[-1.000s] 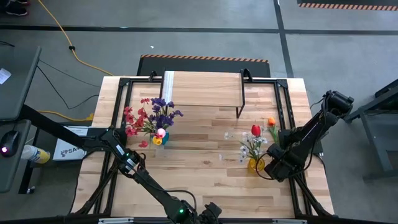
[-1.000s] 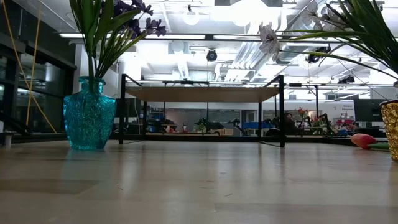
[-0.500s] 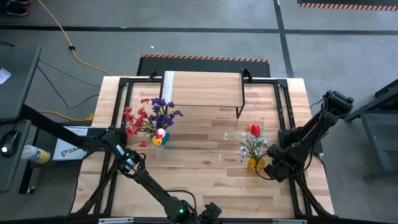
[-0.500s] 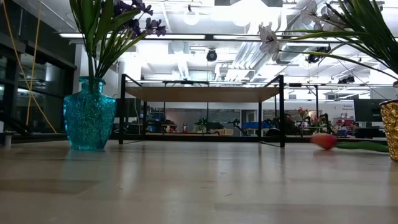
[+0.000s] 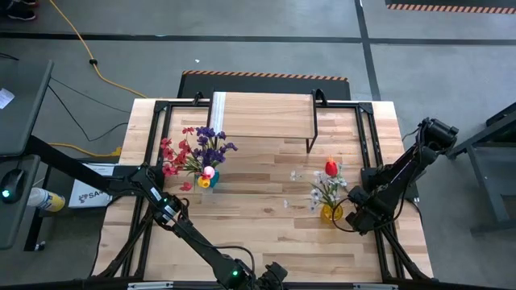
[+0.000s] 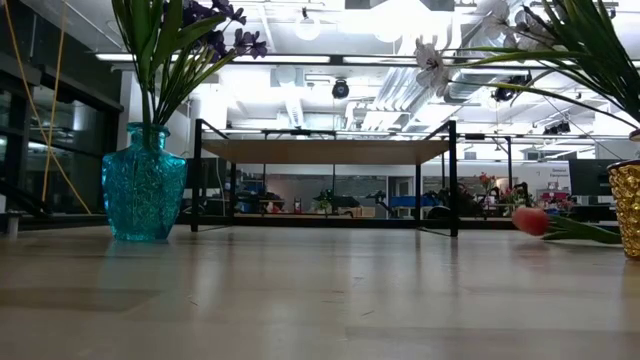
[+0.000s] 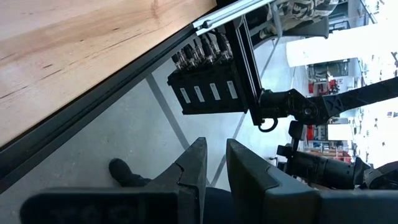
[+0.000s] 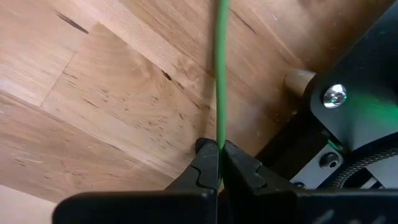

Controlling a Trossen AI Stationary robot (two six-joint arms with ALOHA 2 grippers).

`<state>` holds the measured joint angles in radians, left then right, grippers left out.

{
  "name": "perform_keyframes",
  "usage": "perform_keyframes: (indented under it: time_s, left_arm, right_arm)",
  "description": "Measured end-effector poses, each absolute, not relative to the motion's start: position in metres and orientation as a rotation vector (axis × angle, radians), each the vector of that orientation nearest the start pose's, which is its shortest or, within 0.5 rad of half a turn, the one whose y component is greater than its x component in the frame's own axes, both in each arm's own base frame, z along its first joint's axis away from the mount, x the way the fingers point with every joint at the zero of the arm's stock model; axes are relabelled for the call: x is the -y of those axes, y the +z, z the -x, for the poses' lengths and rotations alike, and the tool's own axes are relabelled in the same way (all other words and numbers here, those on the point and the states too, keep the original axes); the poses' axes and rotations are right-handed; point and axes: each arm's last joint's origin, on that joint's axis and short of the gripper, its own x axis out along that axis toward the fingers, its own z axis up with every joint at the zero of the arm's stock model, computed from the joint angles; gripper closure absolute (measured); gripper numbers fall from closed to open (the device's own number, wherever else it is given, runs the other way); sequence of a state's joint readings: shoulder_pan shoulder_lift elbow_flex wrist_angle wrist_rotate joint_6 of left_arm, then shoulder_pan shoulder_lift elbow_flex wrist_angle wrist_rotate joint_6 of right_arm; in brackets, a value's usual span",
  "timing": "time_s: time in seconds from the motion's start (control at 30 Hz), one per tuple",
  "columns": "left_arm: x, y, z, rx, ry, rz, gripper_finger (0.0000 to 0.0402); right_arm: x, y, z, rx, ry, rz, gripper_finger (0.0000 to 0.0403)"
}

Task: Pick and place flowers into a vace then onto a shelf
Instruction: Put the orange flower into the yellow vase

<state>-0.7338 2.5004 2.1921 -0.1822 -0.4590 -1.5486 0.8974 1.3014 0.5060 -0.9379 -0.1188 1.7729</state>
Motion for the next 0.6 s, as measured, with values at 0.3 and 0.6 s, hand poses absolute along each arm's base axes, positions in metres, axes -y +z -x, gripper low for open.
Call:
perform_keyframes:
  time_s: [0.3, 0.6]
  left_arm:
    - [0.369, 0.2, -0.429, -0.51, 0.098, 1.241, 0.0307]
    - [0.369, 0.2, -0.429, -0.51, 0.098, 1.241, 0.0307]
  right_arm:
    - [-0.119, 0.13, -0.091, -1.599, -0.795, -0.608, 0.04]
    - [-0.112, 0.146, -0.09, -1.485, -0.751, -0.698, 0.0401]
